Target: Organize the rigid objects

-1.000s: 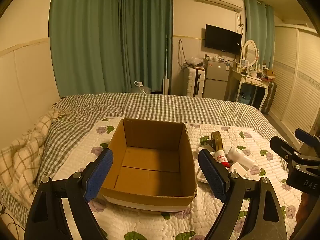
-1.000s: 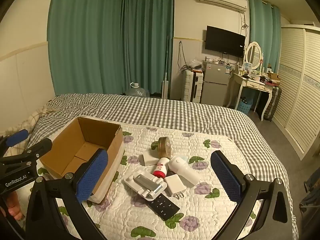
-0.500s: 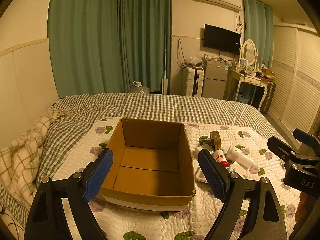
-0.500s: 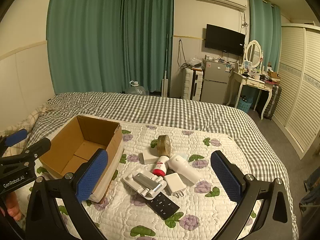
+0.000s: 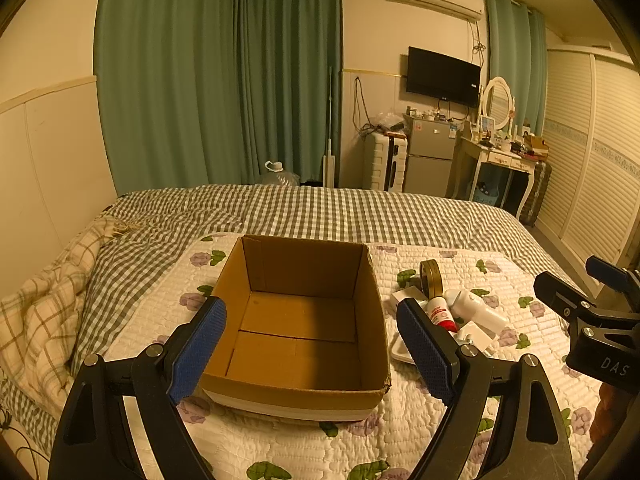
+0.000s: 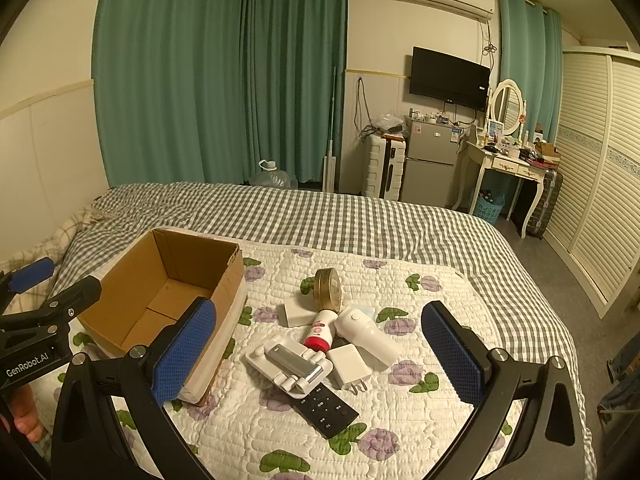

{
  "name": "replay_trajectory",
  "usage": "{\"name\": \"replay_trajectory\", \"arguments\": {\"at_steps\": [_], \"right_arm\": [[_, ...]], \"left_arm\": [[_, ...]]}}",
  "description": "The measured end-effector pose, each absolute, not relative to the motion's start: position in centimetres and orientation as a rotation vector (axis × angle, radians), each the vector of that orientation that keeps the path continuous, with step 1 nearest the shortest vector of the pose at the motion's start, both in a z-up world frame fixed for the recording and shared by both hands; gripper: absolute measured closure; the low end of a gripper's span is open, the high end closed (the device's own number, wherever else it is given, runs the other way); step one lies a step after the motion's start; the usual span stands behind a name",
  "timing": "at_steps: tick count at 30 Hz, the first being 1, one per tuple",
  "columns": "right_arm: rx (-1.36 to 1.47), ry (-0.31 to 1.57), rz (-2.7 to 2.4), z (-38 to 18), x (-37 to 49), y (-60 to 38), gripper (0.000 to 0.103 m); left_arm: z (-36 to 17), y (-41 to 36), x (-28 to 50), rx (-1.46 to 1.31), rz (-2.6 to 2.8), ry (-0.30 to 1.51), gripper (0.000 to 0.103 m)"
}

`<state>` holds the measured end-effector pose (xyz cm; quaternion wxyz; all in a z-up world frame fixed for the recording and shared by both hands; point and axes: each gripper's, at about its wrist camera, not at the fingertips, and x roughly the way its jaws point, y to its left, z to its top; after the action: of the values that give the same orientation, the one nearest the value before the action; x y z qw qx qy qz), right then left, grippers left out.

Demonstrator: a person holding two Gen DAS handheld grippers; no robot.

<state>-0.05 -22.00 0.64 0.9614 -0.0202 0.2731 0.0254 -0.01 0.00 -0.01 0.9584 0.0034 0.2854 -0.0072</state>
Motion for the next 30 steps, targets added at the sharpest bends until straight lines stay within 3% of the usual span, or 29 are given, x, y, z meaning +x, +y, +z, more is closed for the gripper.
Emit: {"name": "replay_trajectory", "arguments": {"at_steps": [30], "right_arm": [[-0.042, 0.561, 0.052, 0.37, 0.04, -22.12, 0.000]], "left_arm": [[-0.01, -0.18, -0.02, 0.007, -0.015, 0.581, 0.013]]}}
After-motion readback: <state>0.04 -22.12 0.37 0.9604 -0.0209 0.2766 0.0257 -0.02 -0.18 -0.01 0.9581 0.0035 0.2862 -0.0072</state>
